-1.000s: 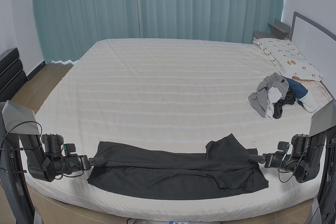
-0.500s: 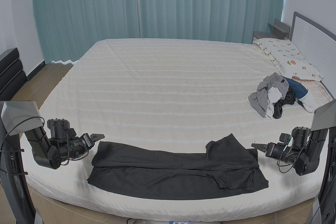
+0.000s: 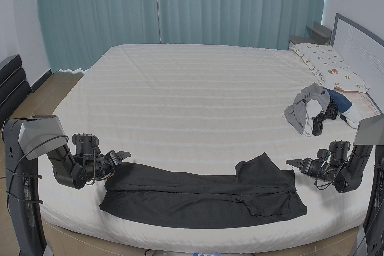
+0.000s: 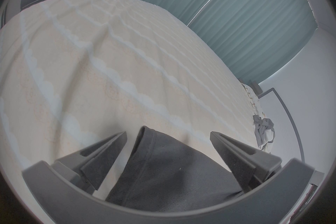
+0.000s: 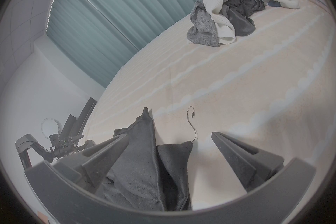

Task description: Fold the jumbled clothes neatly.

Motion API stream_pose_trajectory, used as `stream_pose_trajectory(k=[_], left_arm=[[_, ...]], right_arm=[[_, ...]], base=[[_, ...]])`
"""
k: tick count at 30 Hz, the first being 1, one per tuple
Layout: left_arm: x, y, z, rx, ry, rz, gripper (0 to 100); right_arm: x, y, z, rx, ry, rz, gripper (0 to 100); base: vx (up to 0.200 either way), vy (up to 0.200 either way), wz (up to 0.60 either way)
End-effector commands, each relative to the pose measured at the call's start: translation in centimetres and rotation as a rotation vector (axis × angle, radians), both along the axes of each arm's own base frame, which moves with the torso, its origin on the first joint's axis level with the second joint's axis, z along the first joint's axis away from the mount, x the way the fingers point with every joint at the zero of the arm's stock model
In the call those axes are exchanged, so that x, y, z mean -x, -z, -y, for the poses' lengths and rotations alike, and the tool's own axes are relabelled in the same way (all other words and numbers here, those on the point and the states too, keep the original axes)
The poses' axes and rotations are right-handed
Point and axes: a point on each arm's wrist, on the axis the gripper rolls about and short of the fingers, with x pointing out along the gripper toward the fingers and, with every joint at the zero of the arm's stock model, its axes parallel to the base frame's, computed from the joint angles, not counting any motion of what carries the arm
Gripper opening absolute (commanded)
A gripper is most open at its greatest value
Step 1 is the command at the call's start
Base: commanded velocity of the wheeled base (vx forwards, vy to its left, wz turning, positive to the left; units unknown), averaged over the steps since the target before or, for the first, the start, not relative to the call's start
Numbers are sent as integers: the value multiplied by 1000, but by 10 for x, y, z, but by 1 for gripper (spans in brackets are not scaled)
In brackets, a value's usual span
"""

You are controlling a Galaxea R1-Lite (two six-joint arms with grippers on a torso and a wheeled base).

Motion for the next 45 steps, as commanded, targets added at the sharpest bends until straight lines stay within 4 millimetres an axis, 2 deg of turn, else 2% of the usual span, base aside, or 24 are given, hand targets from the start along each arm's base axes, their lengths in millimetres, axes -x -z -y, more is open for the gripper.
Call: stream_pose_trajectory(k=[1,2,9,14,15,23,31,38,45], left_arm=[[-1,6,2,-1,6,-13,100],[-1,6,2,-2,5,-13,0],[-1,8,2,-15,-9,-15,0],[-1,8,2,-14,-10,-15,0],[0,9,2,-14,-10,-17,0],[1,8,2,-12,-15,-12,0],[-2,7,1,-17,-72,-8,0],[-7,1,0,40,-128,66,0],[-7,7,0,36,-129,58,0]], right_arm=[[-1,3,-1,-2,-2,-6,100],[-1,3,-1,-2,-2,-7,100],[1,6,-9,-8,-25,-59,100],[-6,14,-21,-21,-37,-97,100],[-12,13,-24,-27,-12,-110,0],[-19,12,-29,-36,41,-174,0],[-33,4,-22,-57,112,-119,0],[-40,-3,-21,-88,130,-20,0],[-47,8,-20,-74,153,-13,0]], base=[[0,0,0],[0,0,0],[0,0,0],[0,0,0],[0,0,0],[0,0,0],[0,0,0],[0,0,0],[0,0,0]])
